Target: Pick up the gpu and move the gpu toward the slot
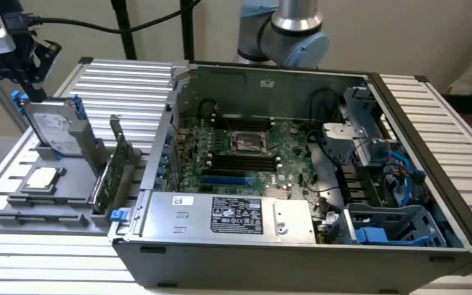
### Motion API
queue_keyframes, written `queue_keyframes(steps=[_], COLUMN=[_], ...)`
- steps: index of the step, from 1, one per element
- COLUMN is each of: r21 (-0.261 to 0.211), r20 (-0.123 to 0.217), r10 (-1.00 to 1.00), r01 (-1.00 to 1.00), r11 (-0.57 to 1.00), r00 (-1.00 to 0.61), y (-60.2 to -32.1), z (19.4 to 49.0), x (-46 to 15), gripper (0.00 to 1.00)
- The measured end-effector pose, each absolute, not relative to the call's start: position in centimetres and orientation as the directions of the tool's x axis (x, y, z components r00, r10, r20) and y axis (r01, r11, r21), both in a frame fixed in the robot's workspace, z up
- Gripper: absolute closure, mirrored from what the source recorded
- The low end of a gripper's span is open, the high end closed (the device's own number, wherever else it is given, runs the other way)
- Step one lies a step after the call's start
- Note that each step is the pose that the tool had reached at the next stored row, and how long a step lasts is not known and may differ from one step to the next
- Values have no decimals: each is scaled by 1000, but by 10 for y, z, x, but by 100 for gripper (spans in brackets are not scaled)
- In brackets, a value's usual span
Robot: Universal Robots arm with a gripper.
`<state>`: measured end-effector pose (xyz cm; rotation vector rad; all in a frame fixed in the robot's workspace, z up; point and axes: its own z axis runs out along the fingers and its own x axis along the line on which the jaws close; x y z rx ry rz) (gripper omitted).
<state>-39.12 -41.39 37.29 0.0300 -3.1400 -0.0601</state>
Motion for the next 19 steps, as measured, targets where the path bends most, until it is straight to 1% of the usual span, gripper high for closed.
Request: queue_keyframes(steps=[14,19], r21=[38,38], r20=[1,2], r10=[-19,-19], r01=[-19,-19], r11=[999,999], r00=[-1000,-1000], y=[-414,-426], z=[373,372], x=[-391,-385], gripper=[89,89])
